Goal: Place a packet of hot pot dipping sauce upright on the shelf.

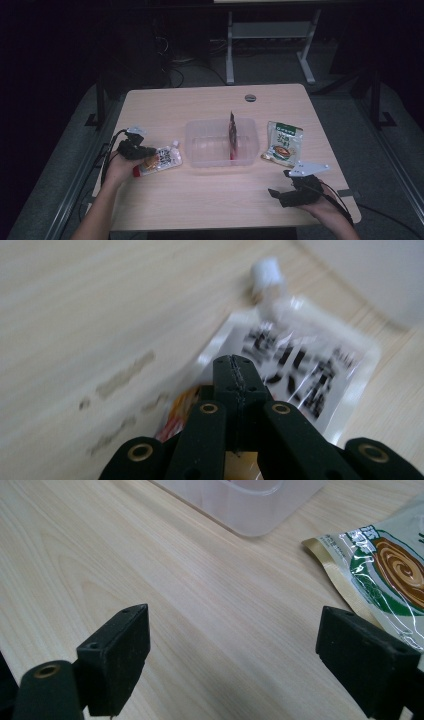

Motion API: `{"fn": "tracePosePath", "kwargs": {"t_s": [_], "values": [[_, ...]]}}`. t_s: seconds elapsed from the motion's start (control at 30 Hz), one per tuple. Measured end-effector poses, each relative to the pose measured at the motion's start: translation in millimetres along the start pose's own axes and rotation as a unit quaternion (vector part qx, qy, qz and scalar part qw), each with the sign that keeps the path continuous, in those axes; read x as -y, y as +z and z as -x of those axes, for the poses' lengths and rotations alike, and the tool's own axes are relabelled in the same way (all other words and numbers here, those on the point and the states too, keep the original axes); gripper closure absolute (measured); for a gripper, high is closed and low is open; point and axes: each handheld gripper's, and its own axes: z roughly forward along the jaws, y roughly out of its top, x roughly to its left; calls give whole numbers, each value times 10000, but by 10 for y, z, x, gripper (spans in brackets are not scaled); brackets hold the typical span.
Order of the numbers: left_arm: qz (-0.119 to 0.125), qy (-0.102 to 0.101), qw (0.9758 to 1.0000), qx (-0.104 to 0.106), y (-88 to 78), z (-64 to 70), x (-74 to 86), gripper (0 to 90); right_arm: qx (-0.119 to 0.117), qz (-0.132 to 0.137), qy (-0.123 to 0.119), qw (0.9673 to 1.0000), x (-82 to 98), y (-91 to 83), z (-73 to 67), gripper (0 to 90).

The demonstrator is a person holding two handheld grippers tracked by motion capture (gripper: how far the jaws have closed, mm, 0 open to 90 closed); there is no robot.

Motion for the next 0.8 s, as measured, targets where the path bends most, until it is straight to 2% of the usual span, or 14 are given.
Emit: {"fn": "tracePosePath", "kwargs": {"t_s": [0.1, 0.27, 0.43, 0.63, 0.8], "values": [[-27, 83, 9999, 63, 3, 0, 23, 900, 1, 2, 2, 10000, -5, -1, -6, 137], [-158, 329, 9988, 340, 15, 62, 41, 900, 5, -12, -7, 10000, 0, 4, -1, 137], [-190, 369, 9981, 448, -20, 182, 114, 900, 16, -10, 20, 10000, 2, -2, 5, 137], [-277, 575, 9964, 556, -93, 428, 235, 900, 7, -6, -15, 10000, -4, 3, -2, 138], [-334, 753, 9948, 593, -102, 706, 280, 900, 5, 1, -15, 10000, -6, 6, -2, 138]]}}
